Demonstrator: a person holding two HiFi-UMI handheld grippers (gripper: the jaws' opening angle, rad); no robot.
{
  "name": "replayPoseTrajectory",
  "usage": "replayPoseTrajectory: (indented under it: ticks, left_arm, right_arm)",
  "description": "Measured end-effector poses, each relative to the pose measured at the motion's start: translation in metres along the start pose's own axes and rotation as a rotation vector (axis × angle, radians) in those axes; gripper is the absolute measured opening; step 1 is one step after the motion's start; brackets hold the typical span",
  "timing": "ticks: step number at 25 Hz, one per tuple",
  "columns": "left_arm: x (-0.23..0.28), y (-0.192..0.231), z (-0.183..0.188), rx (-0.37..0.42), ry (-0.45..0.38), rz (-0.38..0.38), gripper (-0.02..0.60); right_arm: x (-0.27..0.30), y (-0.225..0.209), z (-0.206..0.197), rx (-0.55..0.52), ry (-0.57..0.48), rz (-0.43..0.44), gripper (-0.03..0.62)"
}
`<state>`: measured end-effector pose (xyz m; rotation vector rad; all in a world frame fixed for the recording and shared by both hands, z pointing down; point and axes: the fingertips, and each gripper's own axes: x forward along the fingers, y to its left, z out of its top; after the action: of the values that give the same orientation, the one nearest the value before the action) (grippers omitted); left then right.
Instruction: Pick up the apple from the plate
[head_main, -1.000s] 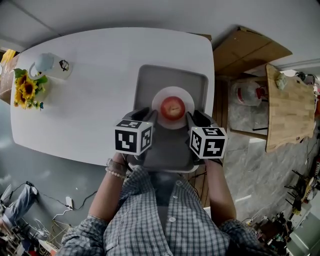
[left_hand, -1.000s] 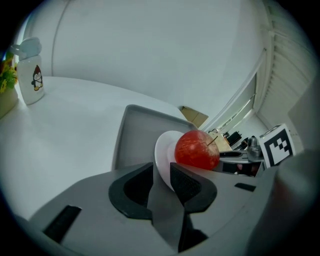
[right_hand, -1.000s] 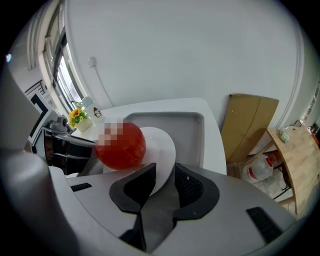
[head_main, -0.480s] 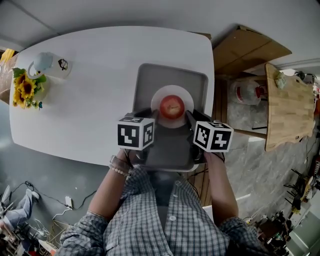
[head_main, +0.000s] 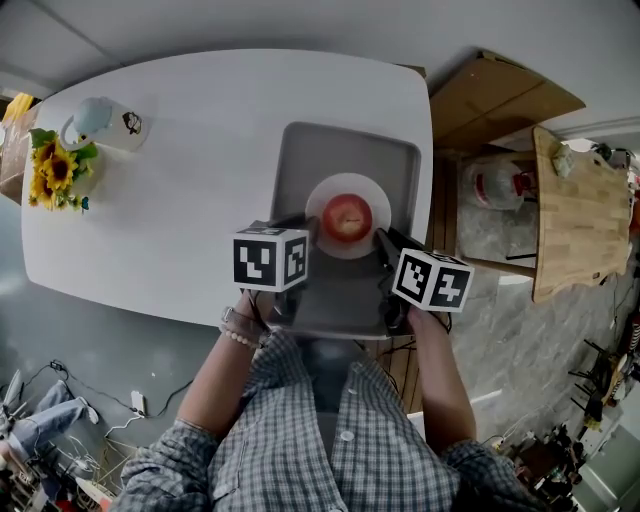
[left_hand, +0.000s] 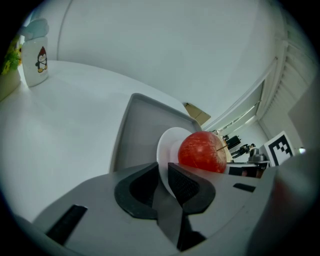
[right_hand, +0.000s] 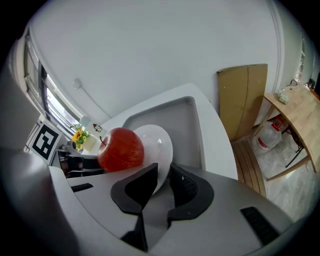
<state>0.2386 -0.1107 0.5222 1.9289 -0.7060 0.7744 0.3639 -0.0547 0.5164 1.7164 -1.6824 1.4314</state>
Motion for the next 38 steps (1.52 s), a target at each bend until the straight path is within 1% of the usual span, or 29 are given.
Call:
replayPoseTrajectory:
  ticks: [7,11,15,22,25,29,38]
  left_arm:
    - [-0.009,0.003,0.001,-0.030,-0.012,-0.008,0.058]
    - [-0.014,0.000,0.003,-0.052,-0.015,-0.026,0.057]
    - [-0.022,-0.001,0.009,-0.071,-0.039,-0.034,0.057]
    - [-0.046,0.012,0.020,-0.080,-0.077,-0.023,0.057]
    - [-0.060,0.023,0.024,-0.089,-0.103,-0.010,0.057]
    - [-0.080,0.044,0.024,-0.122,-0.128,0.007,0.055]
    - [-0.139,0.116,0.013,-0.196,-0.189,0.076,0.055]
  right_arm:
    - [-0.005,0.008,0.000,0.020,-0.011,0.004,0.072]
    - [-0.013,0.011,0.003,0.060,-0.016,-0.002,0.067]
    - [-0.019,0.018,0.008,0.100,-0.019,0.004,0.064]
    - [-0.019,0.046,0.016,0.072,-0.027,0.024,0.063]
    - [-0.015,0.063,0.018,0.056,-0.024,0.038,0.063]
    - [-0.007,0.090,0.015,0.025,-0.011,0.061,0.063]
    - [0.023,0.174,-0.008,-0.066,0.054,0.136,0.063]
